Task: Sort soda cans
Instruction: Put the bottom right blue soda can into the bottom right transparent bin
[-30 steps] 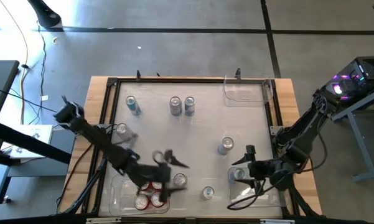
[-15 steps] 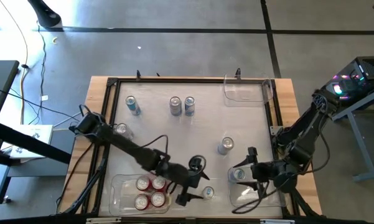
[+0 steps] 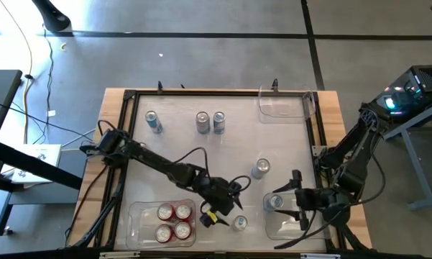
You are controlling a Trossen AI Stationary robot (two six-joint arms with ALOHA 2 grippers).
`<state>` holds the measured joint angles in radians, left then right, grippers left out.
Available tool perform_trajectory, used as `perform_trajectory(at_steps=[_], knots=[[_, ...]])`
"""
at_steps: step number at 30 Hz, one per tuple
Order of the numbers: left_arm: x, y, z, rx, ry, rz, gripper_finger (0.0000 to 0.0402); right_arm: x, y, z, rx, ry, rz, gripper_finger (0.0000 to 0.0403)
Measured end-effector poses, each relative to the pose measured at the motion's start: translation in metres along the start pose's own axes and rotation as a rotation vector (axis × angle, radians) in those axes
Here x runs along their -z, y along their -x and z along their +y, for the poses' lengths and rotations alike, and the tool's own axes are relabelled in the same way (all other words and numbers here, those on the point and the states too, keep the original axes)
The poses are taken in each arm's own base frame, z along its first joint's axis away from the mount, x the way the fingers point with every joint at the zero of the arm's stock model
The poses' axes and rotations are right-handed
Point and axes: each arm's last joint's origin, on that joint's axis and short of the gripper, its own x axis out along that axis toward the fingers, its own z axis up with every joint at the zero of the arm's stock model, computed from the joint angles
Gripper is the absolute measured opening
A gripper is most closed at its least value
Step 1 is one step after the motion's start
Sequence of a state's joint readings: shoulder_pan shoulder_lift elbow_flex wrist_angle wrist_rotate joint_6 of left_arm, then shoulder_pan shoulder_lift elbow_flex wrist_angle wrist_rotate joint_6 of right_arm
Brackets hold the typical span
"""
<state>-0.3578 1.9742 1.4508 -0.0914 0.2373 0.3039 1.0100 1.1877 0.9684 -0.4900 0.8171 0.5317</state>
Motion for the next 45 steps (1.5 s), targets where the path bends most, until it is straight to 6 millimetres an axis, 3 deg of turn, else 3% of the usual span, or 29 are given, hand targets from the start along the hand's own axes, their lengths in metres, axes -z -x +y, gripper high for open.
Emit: perform_trajectory(at_steps=[15,25,36,45], knots=[[0.024,-0.037,0.02,0.187,-0.001,-0.194,0.0349,-0.001,-0.001,-0.001,0.013,-0.037,-0.012,0.0275],[0.025,-0.04,0.029,0.201,-0.023,-0.275,0.0349,-0.001,-0.001,-0.001,0.014,-0.044,-0.012,0.0275],[0.041,-0.05,0.044,0.298,0.017,-0.356,0.0348,-0.001,-0.001,-0.001,0.013,-0.079,-0.012,0.0275],[0.041,-0.05,0.043,0.331,0.004,-0.363,0.03,-0.002,-0.001,0.0,0.008,-0.091,-0.019,0.0275]])
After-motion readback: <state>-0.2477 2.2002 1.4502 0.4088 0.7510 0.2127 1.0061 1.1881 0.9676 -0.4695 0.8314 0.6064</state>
